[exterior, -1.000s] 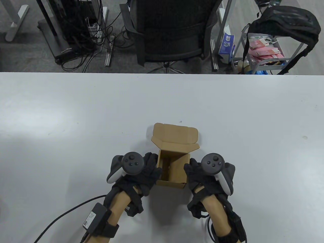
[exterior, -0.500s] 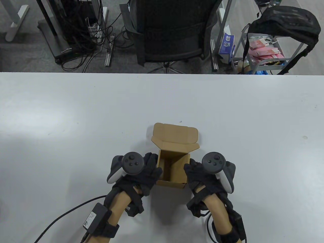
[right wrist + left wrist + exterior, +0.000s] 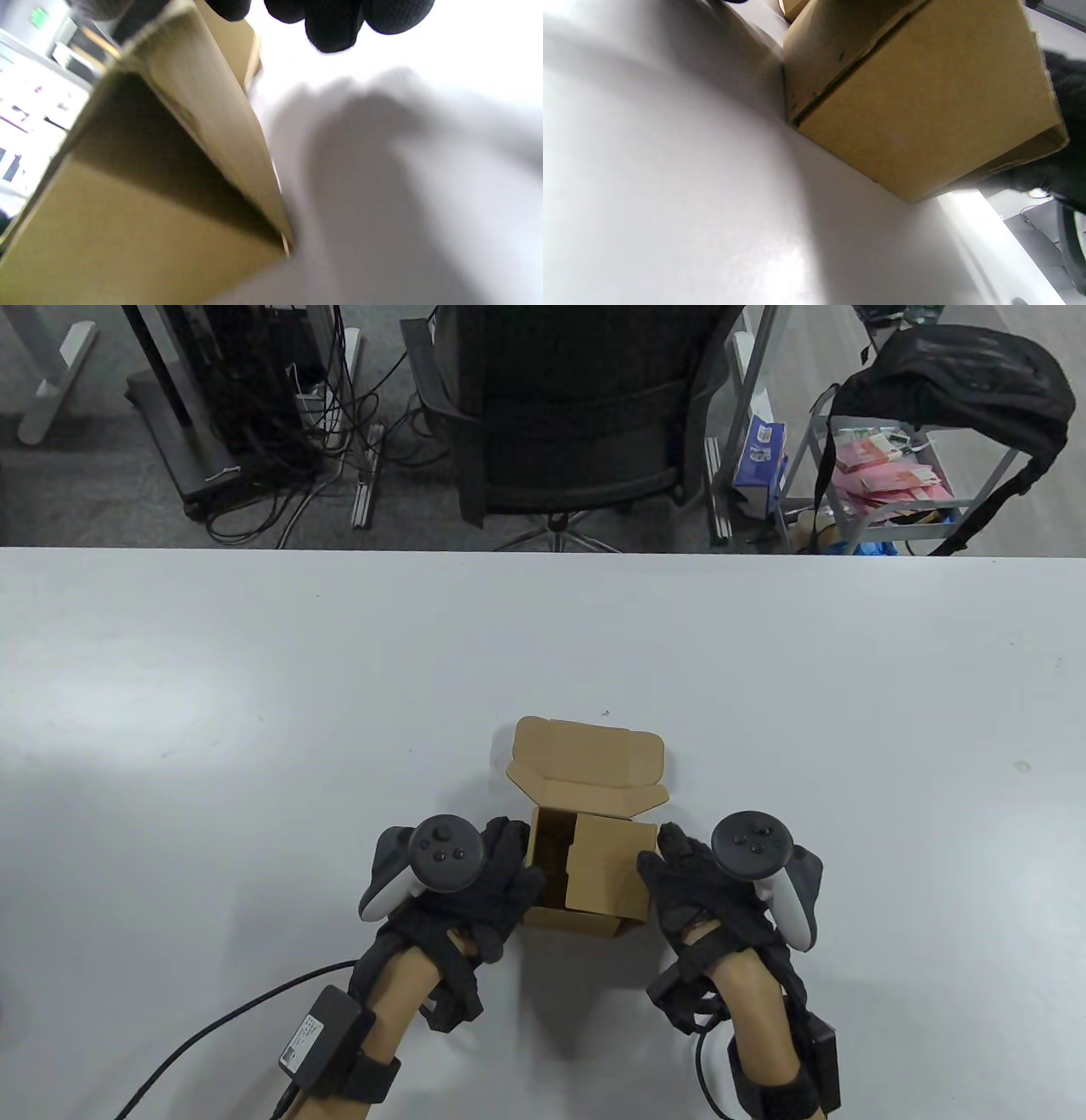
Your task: Fully disassemble small mailer box
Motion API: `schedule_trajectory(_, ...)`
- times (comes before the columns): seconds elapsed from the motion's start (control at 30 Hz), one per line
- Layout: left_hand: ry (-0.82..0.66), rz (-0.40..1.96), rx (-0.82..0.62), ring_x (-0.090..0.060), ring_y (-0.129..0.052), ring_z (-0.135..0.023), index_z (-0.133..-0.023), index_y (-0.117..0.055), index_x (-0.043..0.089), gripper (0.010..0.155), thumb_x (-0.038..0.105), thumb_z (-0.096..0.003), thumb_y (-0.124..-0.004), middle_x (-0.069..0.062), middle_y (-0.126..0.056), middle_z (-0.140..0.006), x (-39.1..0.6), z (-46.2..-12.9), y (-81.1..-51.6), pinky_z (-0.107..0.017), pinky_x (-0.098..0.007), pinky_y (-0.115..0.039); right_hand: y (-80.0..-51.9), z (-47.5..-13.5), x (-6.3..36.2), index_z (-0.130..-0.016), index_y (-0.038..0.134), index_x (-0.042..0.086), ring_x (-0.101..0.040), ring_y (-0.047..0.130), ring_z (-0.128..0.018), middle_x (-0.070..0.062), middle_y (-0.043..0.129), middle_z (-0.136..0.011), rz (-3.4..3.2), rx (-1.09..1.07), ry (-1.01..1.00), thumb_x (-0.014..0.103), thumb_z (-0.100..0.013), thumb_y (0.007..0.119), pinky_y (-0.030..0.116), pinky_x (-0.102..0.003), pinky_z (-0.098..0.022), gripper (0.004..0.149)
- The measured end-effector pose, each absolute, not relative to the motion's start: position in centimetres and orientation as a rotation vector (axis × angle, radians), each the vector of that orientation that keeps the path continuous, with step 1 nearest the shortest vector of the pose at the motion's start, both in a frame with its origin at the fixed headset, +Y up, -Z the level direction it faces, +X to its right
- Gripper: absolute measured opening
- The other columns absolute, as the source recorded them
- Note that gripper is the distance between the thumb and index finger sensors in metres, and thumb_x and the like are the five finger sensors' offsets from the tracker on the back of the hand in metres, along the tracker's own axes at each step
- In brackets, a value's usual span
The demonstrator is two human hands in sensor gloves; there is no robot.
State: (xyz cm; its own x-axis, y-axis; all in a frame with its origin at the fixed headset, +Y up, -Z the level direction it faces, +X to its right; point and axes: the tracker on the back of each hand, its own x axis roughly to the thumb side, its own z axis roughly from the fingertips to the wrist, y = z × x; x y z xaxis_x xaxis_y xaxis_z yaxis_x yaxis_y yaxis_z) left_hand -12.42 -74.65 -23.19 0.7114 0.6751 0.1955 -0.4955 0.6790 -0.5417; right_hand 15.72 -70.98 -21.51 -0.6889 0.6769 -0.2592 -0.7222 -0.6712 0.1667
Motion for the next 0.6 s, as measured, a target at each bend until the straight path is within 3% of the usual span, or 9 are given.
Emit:
schedule_trajectory(0.07, -0.402, 0.675, -0.481, -0.047, -0.035, -0.105, -0.108, -0.025, 0.013, 0.084, 0.067, -0.0465, -0.045, -0.017, -0.022, -0.115, -12.4, -23.2, -74.6, -0.075, -0.061, -0.039, -69.4, -20.9, 14.7, -0.101, 0.041, 0.031, -0.043, 0.039, -0.102, -0.005, 0.026, -0.112, 2.416, -0.156, 0.105, 0.06, -0.038, 0.062, 0.04, -0.06, -0.073, 0.073)
schedule_trajectory(0.13, -0.403, 0.672, -0.481, -0.047, -0.035, -0.105, -0.108, -0.025, 0.014, 0.084, 0.067, -0.0464, -0.044, -0.017, -0.022, -0.115, -12.4, -23.2, -74.6, -0.075, -0.061, -0.039, -68.3, -20.4, 12.9, -0.1, 0.051, 0.041, -0.038, 0.023, -0.107, 0.005, 0.021, -0.115, 2.449, 0.11, 0.03, 0.061, -0.038, 0.061, 0.025, -0.059, -0.078, 0.066)
schedule_trajectory(0.17, -0.403, 0.671, -0.482, -0.047, -0.035, -0.105, -0.108, -0.025, 0.014, 0.084, 0.067, -0.0463, -0.044, -0.017, -0.022, -0.115, -12.4, -23.2, -74.6, -0.075, -0.061, -0.039, -67.9, -20.0, 11.6, -0.098, 0.06, 0.039, -0.035, 0.02, -0.109, 0.008, 0.025, -0.116, 2.451, 0.297, 0.018, 0.059, -0.038, 0.061, 0.021, -0.06, -0.078, 0.063)
schedule_trajectory(0.23, -0.403, 0.666, -0.481, -0.047, -0.035, -0.105, -0.108, -0.025, 0.014, 0.084, 0.067, -0.0462, -0.044, -0.017, -0.022, -0.115, -12.4, -23.2, -74.6, -0.075, -0.061, -0.039, -67.8, -19.6, 9.7, -0.092, 0.072, 0.035, -0.032, 0.019, -0.109, 0.012, 0.032, -0.116, 2.501, 0.466, 0.006, 0.06, -0.037, 0.061, 0.019, -0.058, -0.079, 0.062)
schedule_trajectory(0.3, -0.405, 0.665, -0.481, -0.047, -0.035, -0.105, -0.108, -0.025, 0.014, 0.084, 0.067, -0.0461, -0.044, -0.017, -0.022, -0.115, -12.4, -23.2, -74.7, -0.075, -0.061, -0.039, -68.0, -19.4, 8.4, -0.087, 0.08, 0.029, -0.032, 0.023, -0.109, 0.012, 0.043, -0.114, 2.564, 0.538, 0.029, 0.06, -0.036, 0.062, 0.018, -0.058, -0.079, 0.062)
schedule_trajectory(0.6, -0.404, 0.658, -0.484, -0.047, -0.035, -0.105, -0.108, -0.024, 0.014, 0.084, 0.067, -0.0458, -0.042, -0.017, -0.021, -0.115, -12.2, -23.1, -74.7, -0.075, -0.061, -0.039, -68.9, -19.7, 8.2, -0.086, 0.08, 0.027, -0.033, 0.027, -0.108, 0.008, 0.048, -0.112, 2.66, 0.528, 0.14, 0.06, -0.036, 0.062, 0.02, -0.058, -0.079, 0.063)
